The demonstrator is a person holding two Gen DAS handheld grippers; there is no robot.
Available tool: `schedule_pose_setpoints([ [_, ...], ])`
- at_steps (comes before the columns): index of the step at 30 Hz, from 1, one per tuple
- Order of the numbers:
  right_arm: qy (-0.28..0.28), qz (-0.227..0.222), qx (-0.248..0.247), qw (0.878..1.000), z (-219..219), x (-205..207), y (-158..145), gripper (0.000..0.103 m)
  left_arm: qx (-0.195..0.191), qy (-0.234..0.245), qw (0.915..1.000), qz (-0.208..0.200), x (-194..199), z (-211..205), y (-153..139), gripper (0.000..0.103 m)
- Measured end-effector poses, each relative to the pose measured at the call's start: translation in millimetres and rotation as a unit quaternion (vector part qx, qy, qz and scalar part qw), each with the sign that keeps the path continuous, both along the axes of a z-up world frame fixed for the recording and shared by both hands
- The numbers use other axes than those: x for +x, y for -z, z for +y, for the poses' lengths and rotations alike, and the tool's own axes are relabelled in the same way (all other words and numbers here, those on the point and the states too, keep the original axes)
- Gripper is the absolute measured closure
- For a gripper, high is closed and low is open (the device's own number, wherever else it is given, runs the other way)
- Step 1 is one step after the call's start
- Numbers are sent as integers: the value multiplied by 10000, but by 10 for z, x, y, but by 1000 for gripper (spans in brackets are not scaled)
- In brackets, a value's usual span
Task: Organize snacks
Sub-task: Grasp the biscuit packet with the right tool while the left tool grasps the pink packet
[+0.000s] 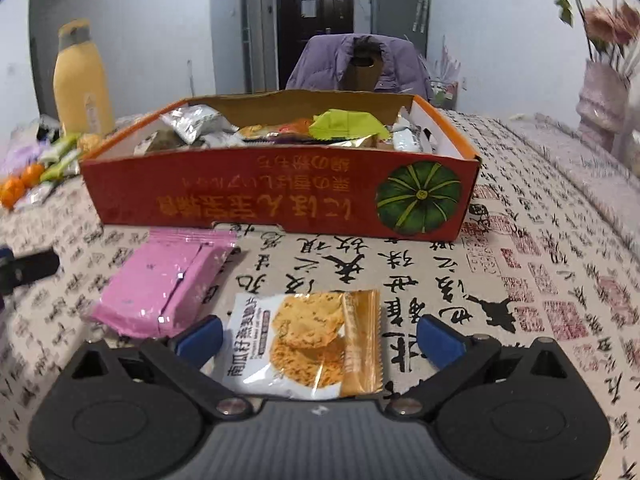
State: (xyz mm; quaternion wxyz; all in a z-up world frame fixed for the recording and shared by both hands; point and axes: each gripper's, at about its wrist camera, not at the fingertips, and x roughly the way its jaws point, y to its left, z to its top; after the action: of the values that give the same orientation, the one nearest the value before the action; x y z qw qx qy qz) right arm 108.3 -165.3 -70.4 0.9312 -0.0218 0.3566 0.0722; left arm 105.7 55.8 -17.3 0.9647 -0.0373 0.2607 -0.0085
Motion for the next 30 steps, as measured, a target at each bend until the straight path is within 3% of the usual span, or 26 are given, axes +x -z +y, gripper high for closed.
schedule_pose_setpoints([
  [13, -564, 17, 3, 9984, 102, 111, -16, 1, -1, -30, 10000, 23, -2, 0, 5, 0],
  [16, -750, -100, 49, 9971, 109, 55, -32, 16, -2, -35, 10000, 41, 2, 1, 8, 0],
  [18, -841, -188, 78, 9963, 119, 6, -46, 31, 6, -39, 10000, 55, 5, -2, 9, 0],
  [21, -880, -289, 90, 9957, 133, -30, -50, 39, 47, -61, 9999, 79, 9, -14, 11, 0],
  [30, -584, -751, 294, 9950, -116, -125, -188, 49, 190, -226, 9992, 274, 75, -58, -8, 0],
])
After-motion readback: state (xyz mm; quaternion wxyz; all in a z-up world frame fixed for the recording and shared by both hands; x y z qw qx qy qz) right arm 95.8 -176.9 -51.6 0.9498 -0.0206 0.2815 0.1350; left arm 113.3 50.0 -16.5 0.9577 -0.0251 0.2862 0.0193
